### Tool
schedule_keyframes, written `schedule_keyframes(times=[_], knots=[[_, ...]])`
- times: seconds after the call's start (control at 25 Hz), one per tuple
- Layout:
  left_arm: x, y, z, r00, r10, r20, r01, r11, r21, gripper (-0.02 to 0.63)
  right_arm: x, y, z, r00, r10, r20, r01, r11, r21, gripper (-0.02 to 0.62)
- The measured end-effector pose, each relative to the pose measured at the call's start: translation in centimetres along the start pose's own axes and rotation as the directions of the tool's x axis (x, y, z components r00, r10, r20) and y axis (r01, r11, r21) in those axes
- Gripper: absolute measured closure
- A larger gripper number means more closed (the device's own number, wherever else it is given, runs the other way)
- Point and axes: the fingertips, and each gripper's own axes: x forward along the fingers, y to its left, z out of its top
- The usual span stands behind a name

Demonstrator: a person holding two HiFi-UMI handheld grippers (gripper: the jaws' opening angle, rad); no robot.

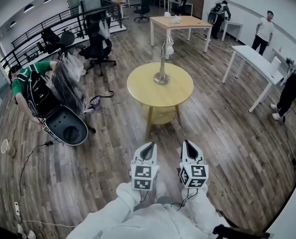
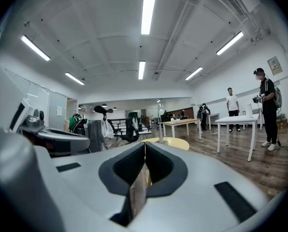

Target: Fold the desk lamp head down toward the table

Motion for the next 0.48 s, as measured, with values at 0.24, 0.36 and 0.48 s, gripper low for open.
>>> schedule_keyframes(times=[0.24, 0.36, 0.48], knots=[[6.2, 1.4, 1.2, 1.0, -0.006, -0.009, 0.006, 1.0, 0.011, 0.604, 5.6, -3.4, 0.8, 1.0, -0.01, -0.006, 0.01, 1.0, 0.001, 0.581], [9.3, 2.0, 1.9, 1.0, -0.008, -0.013, 0.008, 1.0, -0.006, 0.604, 8.5, -5.2, 0.9, 1.0, -0.014, -0.014, 0.014, 1.0, 0.004, 0.581], [12.5, 3.0, 2.2, 1.0, -0.003, -0.023, 0.003, 1.0, -0.001, 0.604, 11.4, -6.6, 1.2, 1.0, -0.012, -0.022, 0.012, 1.0, 0.003, 0.581]])
